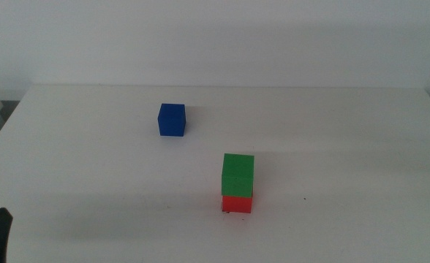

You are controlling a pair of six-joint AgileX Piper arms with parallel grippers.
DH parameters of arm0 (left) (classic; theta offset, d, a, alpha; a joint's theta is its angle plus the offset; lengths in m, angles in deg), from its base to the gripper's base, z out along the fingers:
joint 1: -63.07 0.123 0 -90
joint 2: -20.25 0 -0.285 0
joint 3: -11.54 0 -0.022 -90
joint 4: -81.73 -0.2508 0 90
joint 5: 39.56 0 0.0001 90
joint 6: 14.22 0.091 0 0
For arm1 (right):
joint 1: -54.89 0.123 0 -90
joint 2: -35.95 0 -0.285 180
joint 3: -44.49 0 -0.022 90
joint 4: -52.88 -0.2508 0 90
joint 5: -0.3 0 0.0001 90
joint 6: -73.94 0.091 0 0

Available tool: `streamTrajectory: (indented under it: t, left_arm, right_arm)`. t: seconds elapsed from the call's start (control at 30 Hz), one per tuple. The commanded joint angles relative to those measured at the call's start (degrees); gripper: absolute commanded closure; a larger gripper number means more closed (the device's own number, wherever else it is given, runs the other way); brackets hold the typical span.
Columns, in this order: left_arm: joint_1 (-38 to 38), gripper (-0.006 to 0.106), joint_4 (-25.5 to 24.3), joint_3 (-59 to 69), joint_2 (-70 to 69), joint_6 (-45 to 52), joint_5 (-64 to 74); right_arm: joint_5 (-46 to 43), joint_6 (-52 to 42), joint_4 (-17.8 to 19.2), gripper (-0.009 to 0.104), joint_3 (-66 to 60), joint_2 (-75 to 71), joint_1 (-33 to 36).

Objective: Stack red cubes first, then green, then blue cubes in a specific spot.

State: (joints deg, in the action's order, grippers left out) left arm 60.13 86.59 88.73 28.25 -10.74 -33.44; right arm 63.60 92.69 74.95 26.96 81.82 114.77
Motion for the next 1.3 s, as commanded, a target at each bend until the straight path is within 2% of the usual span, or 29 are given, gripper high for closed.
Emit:
streamTrajectory:
  t: [0.0,0.2,0.3,0.43,0.53,0.67,0.8,0.9,1.1,1.17,1.27]
  left_arm:
    - [0.1,0.007,-0.9,0.0,-0.2,0.0,-0.7]
    - [-0.1,0.007,-1.4,0.0,-0.2,-0.4,-3.8]
    - [-0.7,0.007,-1.4,-6.9,5.7,-0.5,-0.4]
    - [-2.3,0.007,-1.0,-27.9,25.2,-0.5,20.0]
    - [-2.3,0.007,1.6,-42.2,37.6,-0.5,37.5]
    - [-2.3,0.007,1.7,-55.4,53.1,-0.5,49.6]
    - [-2.4,0.007,3.2,-63.4,67.1,-6.8,51.9]
    - [-4.9,0.007,3.3,-70.5,76.4,-7.4,51.1]
    - [-12.2,0.007,-5.2,-89.1,94.8,-13.1,56.9]
    - [-13.1,0.007,-4.0,-95.3,100.0,-12.7,56.6]
    - [-13.5,0.007,0.4,-102.7,107.4,-12.7,56.0]
  right_arm:
    - [-0.5,-0.6,0.2,0.002,-0.1,-0.4,0.1]
    - [-0.5,-0.6,0.2,0.002,-0.1,-0.4,0.1]
    - [-0.5,-0.6,0.2,0.002,-0.1,-0.4,0.1]
    - [-0.4,-0.6,0.2,0.002,-0.1,-0.4,0.1]
    - [-0.4,-0.6,0.2,0.002,-0.1,-0.4,0.1]
    - [-0.4,-0.6,0.2,0.002,-0.1,-0.4,0.1]
    - [-0.4,-0.6,0.2,0.002,-0.1,-0.4,0.1]
    - [-0.4,-0.6,0.2,0.002,-0.1,-0.4,0.1]
    - [-0.4,-0.6,0.2,0.002,-0.1,-0.4,0.1]
    - [-0.4,-0.6,0.2,0.002,-0.1,-0.4,0.1]
    - [-0.4,-0.6,0.2,0.002,-0.1,-0.4,0.1]
